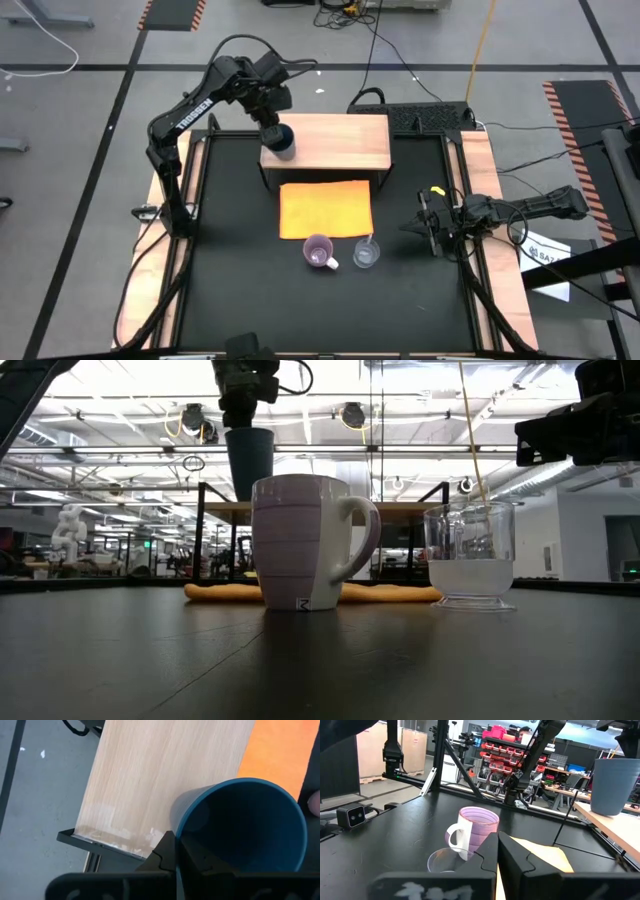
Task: Stack small to large cups/mugs on shelf
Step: Put the blue cup on the shelf
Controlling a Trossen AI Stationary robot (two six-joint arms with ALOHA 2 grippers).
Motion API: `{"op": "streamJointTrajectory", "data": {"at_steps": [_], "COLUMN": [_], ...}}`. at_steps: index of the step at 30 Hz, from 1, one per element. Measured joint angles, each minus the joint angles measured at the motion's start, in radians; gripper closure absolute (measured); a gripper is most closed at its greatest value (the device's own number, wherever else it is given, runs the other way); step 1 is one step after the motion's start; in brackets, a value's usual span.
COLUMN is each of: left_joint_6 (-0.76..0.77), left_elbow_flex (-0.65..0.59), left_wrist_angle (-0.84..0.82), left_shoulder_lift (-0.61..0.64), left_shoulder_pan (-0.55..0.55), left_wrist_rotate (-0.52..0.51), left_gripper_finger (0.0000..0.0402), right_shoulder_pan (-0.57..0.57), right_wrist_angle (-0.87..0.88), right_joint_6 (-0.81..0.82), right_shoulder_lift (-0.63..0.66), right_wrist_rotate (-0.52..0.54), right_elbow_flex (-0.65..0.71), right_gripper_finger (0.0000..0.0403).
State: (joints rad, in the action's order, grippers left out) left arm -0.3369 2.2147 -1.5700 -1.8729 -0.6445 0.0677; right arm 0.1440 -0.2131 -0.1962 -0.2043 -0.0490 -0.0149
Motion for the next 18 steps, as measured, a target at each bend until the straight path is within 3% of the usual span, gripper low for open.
{"op": "streamJointTrajectory", "data": {"at_steps": [18], "left_joint_6": [0.024], "left_elbow_flex": [0.0], "left_wrist_angle": [-0.002], "left_shoulder_lift": [0.0], "left_shoulder_pan": [0.001], "left_wrist_rotate": [-0.024], "left_gripper_finger": [0.0401], "right_shoulder_pan": [0.0], "right_wrist_angle": [0.0], "right_joint_6": [0.0], "right_shoulder_lift": [0.0], "right_wrist_rotate": [-0.006], "right_elbow_flex": [0.0], "right_gripper_finger": [0.0403]}}
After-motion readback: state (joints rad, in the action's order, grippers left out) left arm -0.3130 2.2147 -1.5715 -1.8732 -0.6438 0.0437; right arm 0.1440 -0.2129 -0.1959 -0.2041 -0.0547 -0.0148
